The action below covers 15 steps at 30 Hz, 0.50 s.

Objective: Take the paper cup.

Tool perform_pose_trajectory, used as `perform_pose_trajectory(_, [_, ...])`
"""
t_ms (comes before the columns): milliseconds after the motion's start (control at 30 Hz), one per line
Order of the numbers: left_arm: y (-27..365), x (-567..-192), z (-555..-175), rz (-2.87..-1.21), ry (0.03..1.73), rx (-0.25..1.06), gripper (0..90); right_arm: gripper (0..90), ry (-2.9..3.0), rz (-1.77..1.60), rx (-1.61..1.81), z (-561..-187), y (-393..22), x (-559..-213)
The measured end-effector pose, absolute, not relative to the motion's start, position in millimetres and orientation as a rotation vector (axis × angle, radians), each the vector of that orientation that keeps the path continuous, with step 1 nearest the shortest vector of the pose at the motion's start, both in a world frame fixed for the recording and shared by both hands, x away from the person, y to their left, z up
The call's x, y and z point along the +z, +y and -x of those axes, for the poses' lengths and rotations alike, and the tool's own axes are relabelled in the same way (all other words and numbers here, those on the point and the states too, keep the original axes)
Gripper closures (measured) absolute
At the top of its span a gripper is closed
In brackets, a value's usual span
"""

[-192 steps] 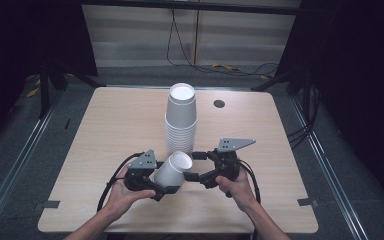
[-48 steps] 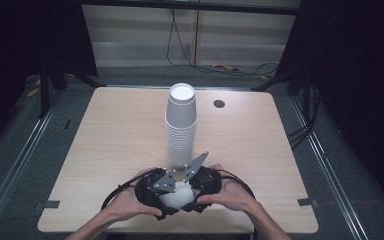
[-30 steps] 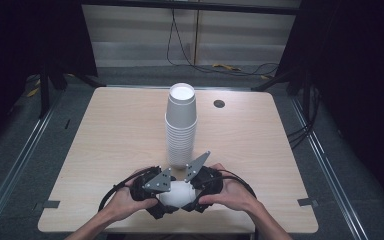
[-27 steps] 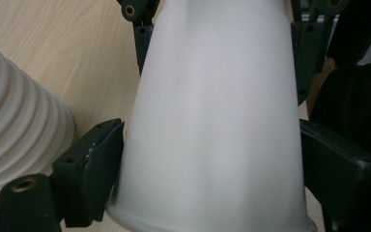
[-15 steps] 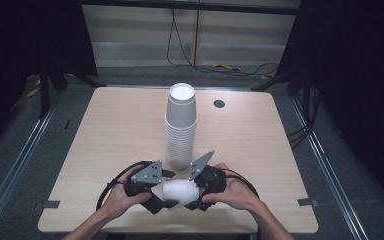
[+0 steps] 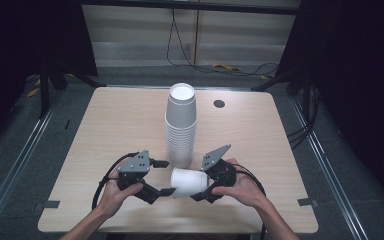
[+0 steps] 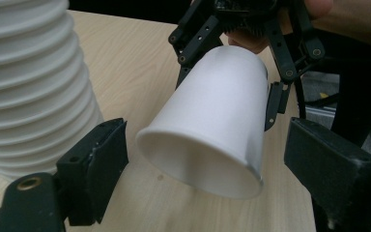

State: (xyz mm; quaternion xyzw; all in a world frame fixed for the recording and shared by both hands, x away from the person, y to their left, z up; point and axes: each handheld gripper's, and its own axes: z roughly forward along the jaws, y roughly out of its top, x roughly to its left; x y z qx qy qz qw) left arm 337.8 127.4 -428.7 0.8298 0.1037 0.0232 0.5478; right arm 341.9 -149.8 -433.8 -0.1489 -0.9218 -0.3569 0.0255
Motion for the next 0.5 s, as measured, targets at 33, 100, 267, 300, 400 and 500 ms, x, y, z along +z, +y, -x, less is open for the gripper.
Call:
perform_pose_trajectory(33, [129,-429,-339,-1.963,0.253,0.055,15.4,23.3,-2.845,0.470,-1.115,-342,-152,-434])
perform_pose_trajectory(100, [131,-430,-340,-1.940,0.268,0.040,15.3,23.2,-2.826,0.470,-1.147,-344,-155,-435])
perform_pose_trajectory(267, [134,-434,-342,-1.907,0.292,0.020,15.3,23.1,-2.788,0.495,-1.215,-345,-162,-436])
perform_pose_trajectory(300, [135,-434,-342,-1.901,0.302,0.020,15.3,23.1,-2.775,0.504,-1.233,-345,-164,-435])
perform_pose_trajectory(400, [139,-434,-344,-1.861,0.327,0.021,15.3,23.1,-2.742,0.512,-1.307,-345,-169,-434])
perform_pose_trajectory(500, [141,-433,-345,-1.840,0.320,0.031,15.3,23.1,-2.711,0.505,-1.366,-344,-172,-434])
